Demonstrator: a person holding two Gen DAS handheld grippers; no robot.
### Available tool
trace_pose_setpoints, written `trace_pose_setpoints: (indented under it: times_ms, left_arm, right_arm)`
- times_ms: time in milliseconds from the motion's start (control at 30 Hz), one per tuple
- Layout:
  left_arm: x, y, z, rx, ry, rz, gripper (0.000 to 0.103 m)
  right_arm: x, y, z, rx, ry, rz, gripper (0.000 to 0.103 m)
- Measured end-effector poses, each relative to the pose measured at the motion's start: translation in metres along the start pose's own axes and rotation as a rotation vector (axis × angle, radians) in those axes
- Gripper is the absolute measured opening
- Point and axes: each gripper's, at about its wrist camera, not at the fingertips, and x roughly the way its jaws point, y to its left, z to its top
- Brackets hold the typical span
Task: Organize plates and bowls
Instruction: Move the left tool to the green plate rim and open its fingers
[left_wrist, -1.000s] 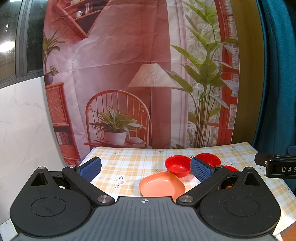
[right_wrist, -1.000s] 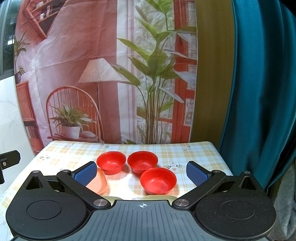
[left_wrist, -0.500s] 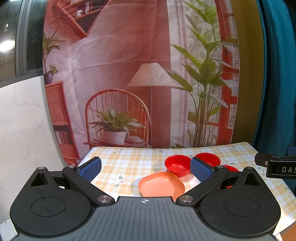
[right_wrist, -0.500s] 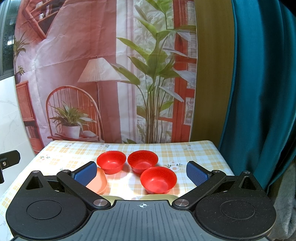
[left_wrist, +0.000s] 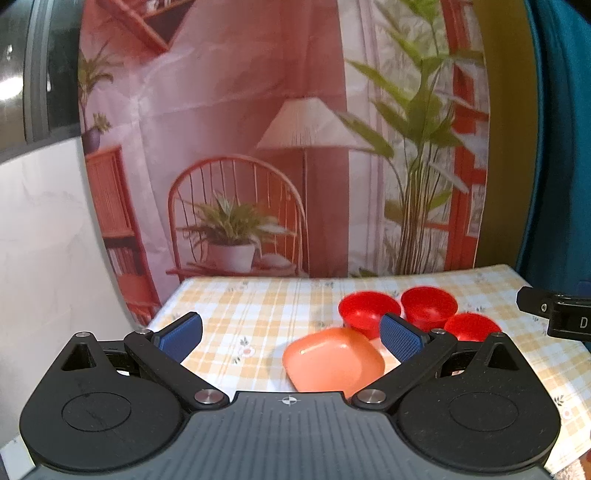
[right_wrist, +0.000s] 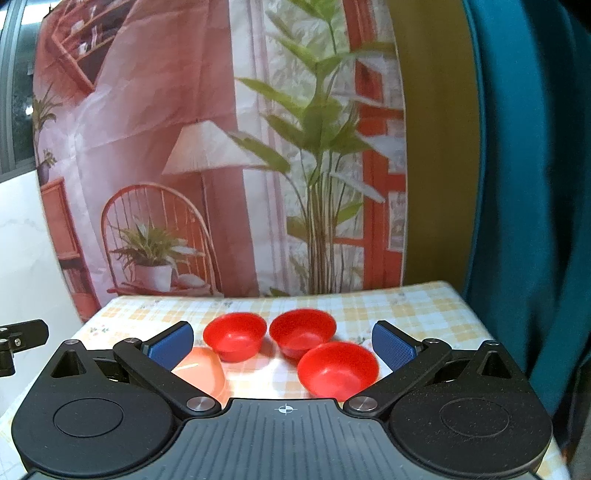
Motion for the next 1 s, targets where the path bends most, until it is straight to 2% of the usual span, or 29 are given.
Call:
trace_pose_setpoints:
  times_ms: [267, 400, 633, 867, 1000]
  left_arm:
    - [0.043, 0.008, -0.018, -0.049, 0.080, -0.011, 0.103]
    - [0.057, 0.009, -0.027, -0.055, 0.106, -0.018, 0.103]
    - [0.076, 0.001, -0.046, -0.038, 0.161, -0.042, 0.102]
    - [0.090, -0.003, -0.061, -0.032, 0.198, -0.077, 0.098]
    - [0.096, -0.003, -0.069, -0.019, 0.214, -0.089, 0.095]
  right_arm:
    - [0.042, -0.002, -0.024, 0.024, 0.088, 0.010, 0.103]
    - [0.058, -0.002, -0.034, 0.034, 0.147, 0.062, 0.103]
    - [0.072, 0.009, -0.050, -0.020, 0.221, 0.021, 0.103]
    - [0.080, 0.011, -0.065, -0.008, 0.253, 0.075, 0.102]
    - [0.085, 0.015, -0.072, -0.018, 0.285, 0.099, 0.097]
